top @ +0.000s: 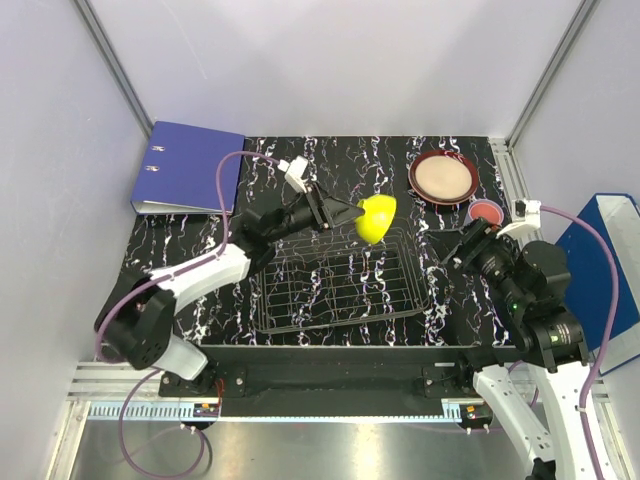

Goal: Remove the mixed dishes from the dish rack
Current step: Place the bowl at the center of the board.

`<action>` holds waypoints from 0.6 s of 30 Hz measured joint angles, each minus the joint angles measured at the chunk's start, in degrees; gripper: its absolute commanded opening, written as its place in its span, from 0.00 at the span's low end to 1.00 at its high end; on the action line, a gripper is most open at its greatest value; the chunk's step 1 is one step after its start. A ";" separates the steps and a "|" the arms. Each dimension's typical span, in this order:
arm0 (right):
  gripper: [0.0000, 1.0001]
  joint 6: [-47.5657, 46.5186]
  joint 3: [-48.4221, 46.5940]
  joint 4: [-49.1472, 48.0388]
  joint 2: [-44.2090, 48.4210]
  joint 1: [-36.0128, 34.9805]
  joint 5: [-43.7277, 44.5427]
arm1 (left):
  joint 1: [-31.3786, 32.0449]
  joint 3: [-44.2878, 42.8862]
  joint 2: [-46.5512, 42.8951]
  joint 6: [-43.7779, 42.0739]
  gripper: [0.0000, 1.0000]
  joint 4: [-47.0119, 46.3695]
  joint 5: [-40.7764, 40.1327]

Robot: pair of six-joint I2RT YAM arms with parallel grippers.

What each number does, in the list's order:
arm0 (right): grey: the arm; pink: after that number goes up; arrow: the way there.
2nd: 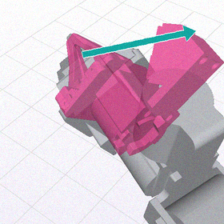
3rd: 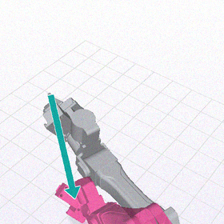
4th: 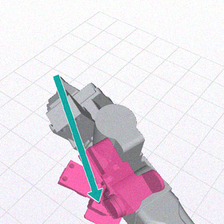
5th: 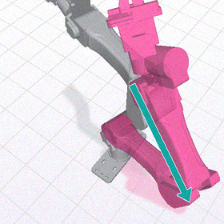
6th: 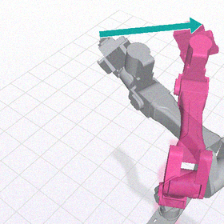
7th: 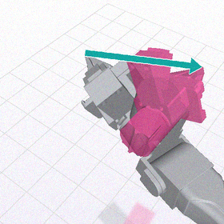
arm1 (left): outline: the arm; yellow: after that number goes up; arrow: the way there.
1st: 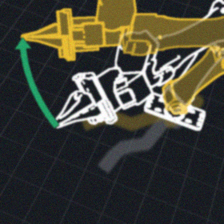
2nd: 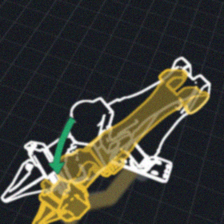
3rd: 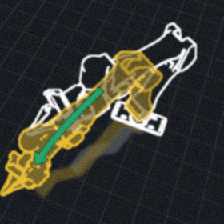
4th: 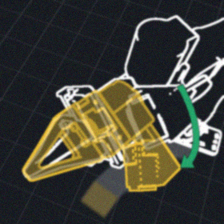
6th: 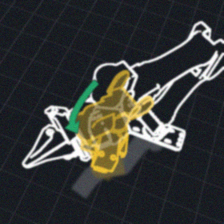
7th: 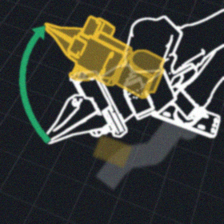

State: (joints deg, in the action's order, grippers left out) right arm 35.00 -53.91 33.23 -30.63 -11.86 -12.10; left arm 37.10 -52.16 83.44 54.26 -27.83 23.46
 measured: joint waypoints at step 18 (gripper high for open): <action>0.72 12.41 5.46 -21.09 -3.19 -0.04 -18.40 | 1.01 2.36 7.45 19.96 0.00 -34.73 8.98</action>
State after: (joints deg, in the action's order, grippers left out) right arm 47.42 -48.45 12.14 -33.82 -11.90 -30.50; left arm 38.11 -49.80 90.89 74.22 -62.57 32.45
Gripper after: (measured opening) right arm 0.725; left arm 0.520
